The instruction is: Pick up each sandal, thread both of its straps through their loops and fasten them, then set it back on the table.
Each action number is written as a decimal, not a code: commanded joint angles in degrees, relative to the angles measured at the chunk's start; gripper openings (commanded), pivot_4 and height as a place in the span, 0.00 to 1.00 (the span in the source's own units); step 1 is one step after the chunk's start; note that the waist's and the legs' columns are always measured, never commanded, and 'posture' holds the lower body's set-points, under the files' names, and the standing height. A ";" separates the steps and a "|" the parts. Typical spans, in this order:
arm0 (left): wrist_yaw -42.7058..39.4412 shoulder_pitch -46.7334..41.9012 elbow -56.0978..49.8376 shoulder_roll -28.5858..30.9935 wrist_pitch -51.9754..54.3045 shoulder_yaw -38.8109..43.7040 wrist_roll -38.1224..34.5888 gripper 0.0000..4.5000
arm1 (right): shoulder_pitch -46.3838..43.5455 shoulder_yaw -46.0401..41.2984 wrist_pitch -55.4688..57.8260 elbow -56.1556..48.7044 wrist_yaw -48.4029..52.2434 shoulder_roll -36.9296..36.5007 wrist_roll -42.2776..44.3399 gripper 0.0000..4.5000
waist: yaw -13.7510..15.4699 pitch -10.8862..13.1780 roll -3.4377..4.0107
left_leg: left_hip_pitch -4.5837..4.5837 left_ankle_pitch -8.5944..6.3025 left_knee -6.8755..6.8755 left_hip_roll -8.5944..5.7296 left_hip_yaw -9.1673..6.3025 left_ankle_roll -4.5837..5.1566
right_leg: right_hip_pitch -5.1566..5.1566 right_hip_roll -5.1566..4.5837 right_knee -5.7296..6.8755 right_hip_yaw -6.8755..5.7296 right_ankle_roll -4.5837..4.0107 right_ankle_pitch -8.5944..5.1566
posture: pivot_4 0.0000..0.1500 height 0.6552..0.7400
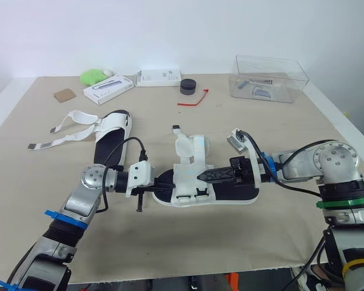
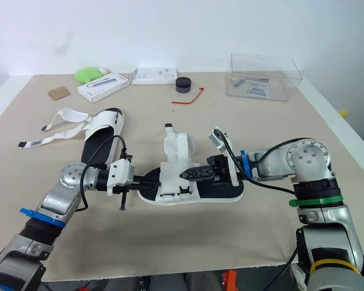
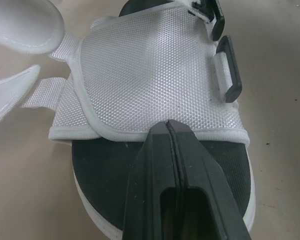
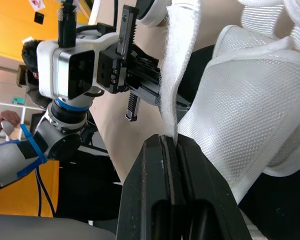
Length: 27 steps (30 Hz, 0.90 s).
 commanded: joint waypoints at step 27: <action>0.62 -0.29 0.95 0.07 -2.07 -0.50 1.63 0.00 | 4.44 -0.94 0.37 -15.81 -1.02 -1.12 -1.19 0.01 | -0.02 0.00 0.00 | 0.02 0.00 -0.01 0.02 -0.02 0.01 | 0.00 0.03 0.00 -0.01 0.01 0.00 | 1.00 1.00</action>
